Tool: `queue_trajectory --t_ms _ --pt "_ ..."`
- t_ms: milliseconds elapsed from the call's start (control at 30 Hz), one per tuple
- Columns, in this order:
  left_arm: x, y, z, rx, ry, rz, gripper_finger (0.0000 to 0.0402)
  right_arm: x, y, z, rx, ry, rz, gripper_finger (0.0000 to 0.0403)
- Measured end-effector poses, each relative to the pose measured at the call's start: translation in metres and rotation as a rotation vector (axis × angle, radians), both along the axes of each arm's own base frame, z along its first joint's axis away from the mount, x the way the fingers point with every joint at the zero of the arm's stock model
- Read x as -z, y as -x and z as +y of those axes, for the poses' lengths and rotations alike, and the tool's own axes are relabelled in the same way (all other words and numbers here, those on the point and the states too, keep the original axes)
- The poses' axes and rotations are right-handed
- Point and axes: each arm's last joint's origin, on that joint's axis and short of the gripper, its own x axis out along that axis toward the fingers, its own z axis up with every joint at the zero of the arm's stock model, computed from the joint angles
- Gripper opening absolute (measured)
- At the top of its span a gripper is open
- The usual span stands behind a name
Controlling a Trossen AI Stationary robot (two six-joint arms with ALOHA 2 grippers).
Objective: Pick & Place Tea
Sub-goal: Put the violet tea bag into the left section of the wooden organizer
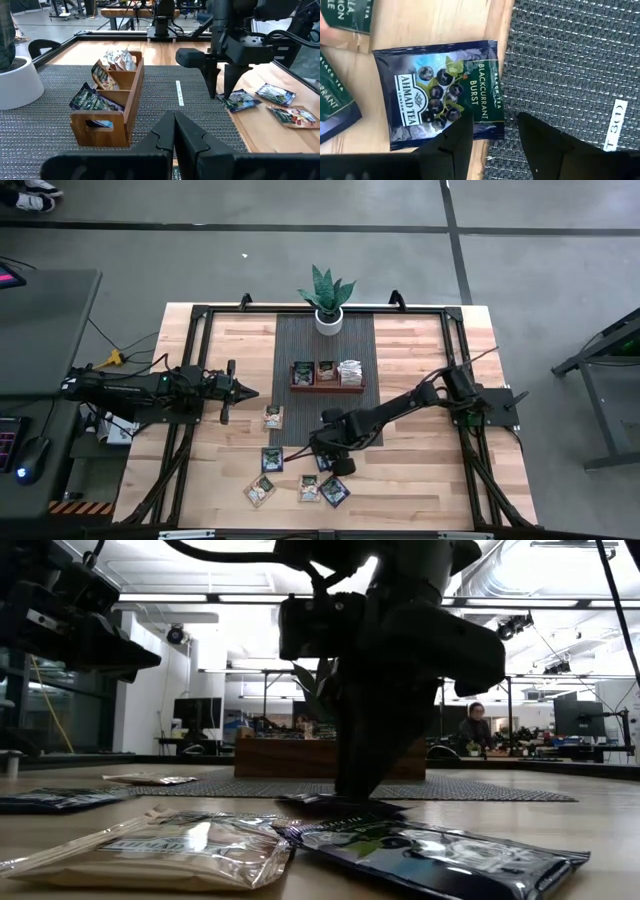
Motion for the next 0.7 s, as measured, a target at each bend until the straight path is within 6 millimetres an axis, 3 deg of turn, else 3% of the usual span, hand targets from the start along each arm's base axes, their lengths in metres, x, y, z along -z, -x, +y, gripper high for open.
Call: queue_trajectory --t_ms 367,700 --pt "0.0002 0.0 0.0 0.0 0.0 0.001 0.0001 0.0039 0.0001 -0.0011 0.063 0.021 0.003 0.014" --pt "0.0001 0.0 0.0 0.0 0.0 0.0 0.0001 0.0047 0.0009 -0.0015 0.063 0.017 0.014 0.0048"
